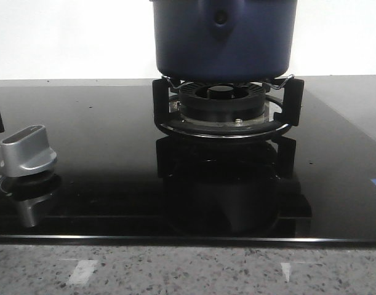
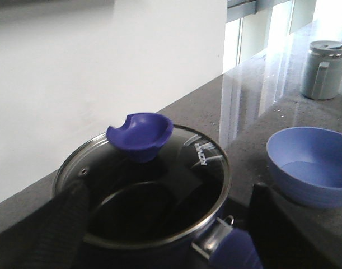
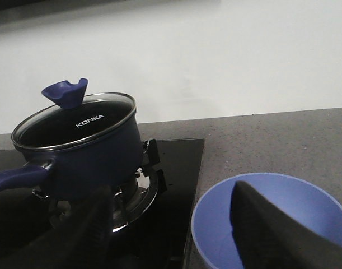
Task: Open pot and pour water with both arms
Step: 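Move the left gripper over the pot to the blue lid knob, then grasp the blue lid knob with the left gripper and lift the lid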
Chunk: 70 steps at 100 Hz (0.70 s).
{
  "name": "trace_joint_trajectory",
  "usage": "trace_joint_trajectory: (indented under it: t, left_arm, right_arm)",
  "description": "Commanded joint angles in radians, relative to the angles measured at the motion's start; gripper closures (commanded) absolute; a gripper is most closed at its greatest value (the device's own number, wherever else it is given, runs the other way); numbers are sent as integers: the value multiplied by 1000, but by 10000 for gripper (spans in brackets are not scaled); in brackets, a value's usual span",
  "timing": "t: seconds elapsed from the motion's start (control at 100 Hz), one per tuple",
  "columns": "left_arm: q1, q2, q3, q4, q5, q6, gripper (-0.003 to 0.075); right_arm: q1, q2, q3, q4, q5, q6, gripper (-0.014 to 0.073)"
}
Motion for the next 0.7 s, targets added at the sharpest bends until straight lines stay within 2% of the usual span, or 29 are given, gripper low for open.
trace_joint_trajectory:
  t: [0.0, 0.08, 0.23, 0.69]
  left_arm:
    - [-8, 53, -81, -171, 48, 106, 196]
    - [-8, 114, -112, -280, 58, 173, 196]
    - [-8, 209, -155, -344, 110, 278, 196]
    - [-8, 425, -347, -353, 124, 284, 196]
  right_arm:
    - [-5, 26, -30, 3, -67, -14, 179]
    - [-5, 26, -30, 3, -63, -14, 179]
    - [-5, 26, -30, 3, -26, -14, 179]
    - [-5, 26, -30, 3, -14, -14, 179]
